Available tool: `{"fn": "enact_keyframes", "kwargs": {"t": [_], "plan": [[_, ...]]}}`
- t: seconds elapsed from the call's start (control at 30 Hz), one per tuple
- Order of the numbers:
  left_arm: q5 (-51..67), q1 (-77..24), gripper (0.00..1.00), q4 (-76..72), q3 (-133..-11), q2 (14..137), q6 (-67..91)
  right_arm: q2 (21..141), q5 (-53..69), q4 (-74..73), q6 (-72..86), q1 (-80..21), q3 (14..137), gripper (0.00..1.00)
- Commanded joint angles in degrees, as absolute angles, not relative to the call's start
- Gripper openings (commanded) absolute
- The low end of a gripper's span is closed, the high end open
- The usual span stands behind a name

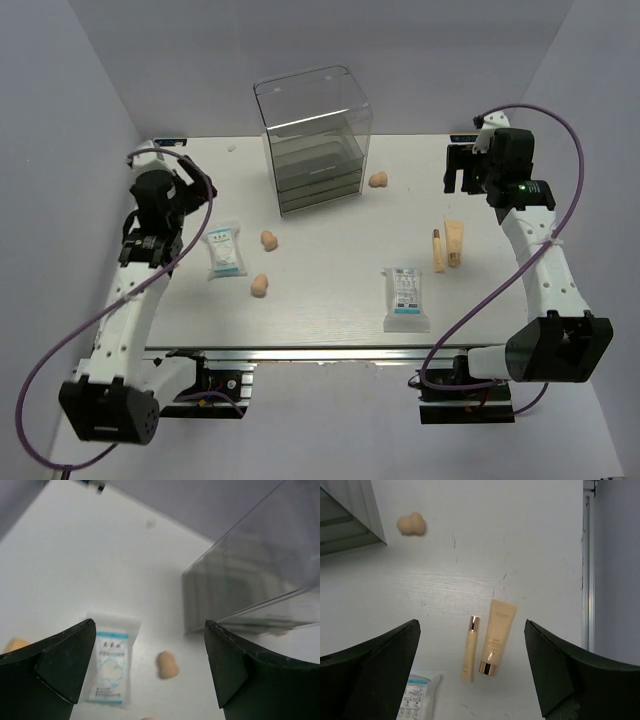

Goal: Organize the makeup

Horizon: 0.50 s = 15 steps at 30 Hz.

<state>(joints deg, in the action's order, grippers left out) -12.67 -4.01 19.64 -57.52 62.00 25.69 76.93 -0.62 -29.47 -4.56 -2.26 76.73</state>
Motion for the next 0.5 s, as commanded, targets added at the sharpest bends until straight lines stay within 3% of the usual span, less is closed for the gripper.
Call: {"fn": "enact_keyframes", "kwargs": {"t": [0.0, 0.17, 0.2, 0.3, 0.4, 0.47], "plan": [[-11.26, -4.22, 0.98, 22.06, -61.88, 55.55, 25.31, 75.85, -0.54, -28.92, -1.23, -2.46, 80.95, 0.89], [-6.69, -4.22, 0.98, 20.48, -59.15, 53.00, 27.68, 75.76, 15.08, -26.73, -6.74, -2.46, 78.32, 0.89], [-6.07, -4.22, 0.98, 20.13, -58.37, 52.48, 28.64, 75.41, 22.95, -26.02, -9.99, -2.63, 77.44, 0.89], [-4.13, -4.22, 0.98, 19.08, -56.87, 51.77, 30.23, 74.71, 33.00, -17.78, -9.23, -5.09, 71.91, 0.90], [-2.29, -4.22, 0.98, 17.93, -54.76, 51.50, 32.60, 76.37, 36.02, -8.99, -4.58, -9.74, 68.82, 0.89], [-0.71, -4.22, 0.96, 17.06, -53.09, 51.24, 34.62, 77.51, 35.60, 2.20, 6.98, -12.03, 65.50, 0.89]]}}
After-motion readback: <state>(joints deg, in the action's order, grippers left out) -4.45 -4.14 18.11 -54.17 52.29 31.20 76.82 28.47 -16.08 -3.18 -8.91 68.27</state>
